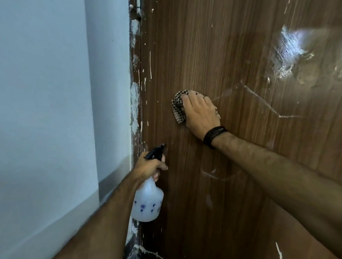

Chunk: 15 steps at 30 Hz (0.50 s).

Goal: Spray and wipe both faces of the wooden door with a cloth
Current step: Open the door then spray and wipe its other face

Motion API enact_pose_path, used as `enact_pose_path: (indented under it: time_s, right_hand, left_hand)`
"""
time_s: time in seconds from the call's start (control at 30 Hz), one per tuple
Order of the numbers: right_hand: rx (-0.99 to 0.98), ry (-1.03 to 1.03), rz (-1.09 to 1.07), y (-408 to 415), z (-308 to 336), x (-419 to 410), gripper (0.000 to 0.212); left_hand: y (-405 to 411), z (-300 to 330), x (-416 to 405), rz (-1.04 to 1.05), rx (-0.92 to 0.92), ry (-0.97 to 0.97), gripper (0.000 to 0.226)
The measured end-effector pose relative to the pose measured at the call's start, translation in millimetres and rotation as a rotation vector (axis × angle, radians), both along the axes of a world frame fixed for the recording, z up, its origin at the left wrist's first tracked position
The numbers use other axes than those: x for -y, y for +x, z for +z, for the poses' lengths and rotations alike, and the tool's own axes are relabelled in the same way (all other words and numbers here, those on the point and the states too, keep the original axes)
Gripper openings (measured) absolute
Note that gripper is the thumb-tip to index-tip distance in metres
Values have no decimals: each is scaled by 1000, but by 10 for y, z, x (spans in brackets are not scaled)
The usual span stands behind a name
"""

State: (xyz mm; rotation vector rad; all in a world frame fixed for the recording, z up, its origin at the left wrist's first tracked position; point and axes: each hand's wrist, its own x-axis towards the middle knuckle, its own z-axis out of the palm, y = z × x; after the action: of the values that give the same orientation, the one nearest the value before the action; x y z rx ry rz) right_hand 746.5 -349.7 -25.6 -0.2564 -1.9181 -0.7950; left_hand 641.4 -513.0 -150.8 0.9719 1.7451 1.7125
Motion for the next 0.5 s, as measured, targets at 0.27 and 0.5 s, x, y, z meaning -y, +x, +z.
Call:
enact_pose_path:
  time_s: [0.27,0.5]
  right_hand:
    - [576,149,62,-131,-1057,23,39]
    - [54,12,11,-42,196,-7,37]
  left_hand:
    - [30,91,38,43,36,11,21]
    - [158,372,-133,-62,-11,136,21]
